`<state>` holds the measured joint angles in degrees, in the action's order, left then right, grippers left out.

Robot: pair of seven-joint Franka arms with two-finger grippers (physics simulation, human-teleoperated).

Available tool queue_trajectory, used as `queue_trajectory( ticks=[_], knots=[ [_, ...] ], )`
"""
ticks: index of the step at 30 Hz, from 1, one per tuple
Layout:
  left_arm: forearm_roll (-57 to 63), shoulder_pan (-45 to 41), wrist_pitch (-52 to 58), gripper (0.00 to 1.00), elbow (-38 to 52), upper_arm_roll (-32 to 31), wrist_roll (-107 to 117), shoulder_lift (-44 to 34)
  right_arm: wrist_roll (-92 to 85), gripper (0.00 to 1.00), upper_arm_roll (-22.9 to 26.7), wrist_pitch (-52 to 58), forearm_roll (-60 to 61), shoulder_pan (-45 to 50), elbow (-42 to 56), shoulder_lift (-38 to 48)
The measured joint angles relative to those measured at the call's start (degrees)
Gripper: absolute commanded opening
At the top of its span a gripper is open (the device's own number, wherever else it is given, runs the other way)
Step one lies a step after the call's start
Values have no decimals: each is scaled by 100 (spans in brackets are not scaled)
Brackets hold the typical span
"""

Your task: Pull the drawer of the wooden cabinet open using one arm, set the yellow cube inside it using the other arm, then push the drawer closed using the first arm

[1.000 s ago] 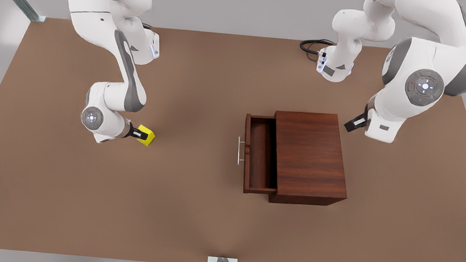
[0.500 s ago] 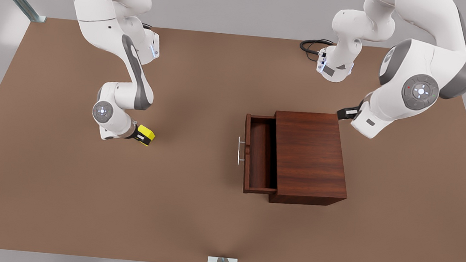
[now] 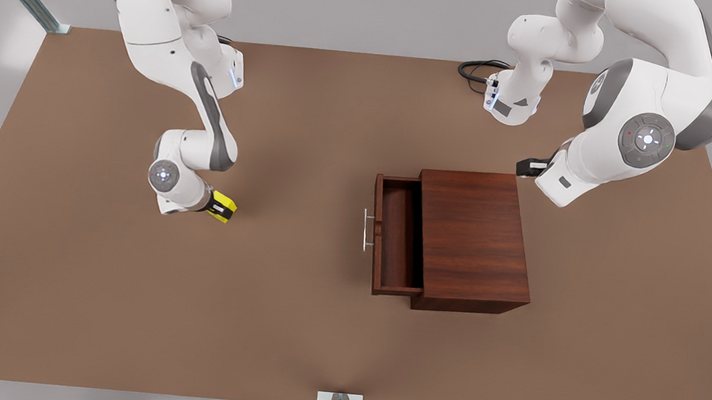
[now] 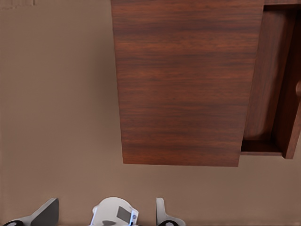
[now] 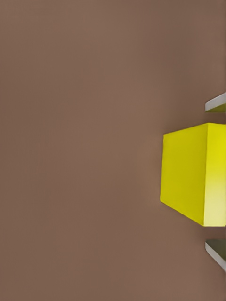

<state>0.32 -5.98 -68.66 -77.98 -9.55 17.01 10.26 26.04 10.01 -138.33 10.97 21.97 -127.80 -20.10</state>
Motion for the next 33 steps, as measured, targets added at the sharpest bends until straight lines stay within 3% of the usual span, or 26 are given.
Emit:
queue_trajectory(
  ticks=[16, 17, 19, 20, 26, 30, 33],
  knots=[
    [12, -19, 32, 100, 17, -9, -344, 4, -209, 100, -9, -74, -12, 56, 81, -434],
    [13, -15, 36, 100, 17, -9, -357, 5, -218, 98, -9, -79, -13, 64, 84, -440],
    [16, -9, 38, 100, 18, -9, -381, 1, -255, 57, -9, -90, 7, 67, 86, -441],
    [21, -14, 34, 100, 18, -8, -392, 1, -304, 43, -9, -103, 50, 67, 86, -438],
    [49, -26, 30, 100, 18, -94, -445, 17, -612, 41, -10, -32, 178, 43, 332, -376],
    [61, -7, 9, 100, 18, -96, -469, 33, -818, 40, -10, 522, 195, 40, 1153, -289],
    [50, -27, -10, 100, 26, -95, -481, 58, -954, 40, -385, 947, 165, 138, 2124, -362]
  ],
)
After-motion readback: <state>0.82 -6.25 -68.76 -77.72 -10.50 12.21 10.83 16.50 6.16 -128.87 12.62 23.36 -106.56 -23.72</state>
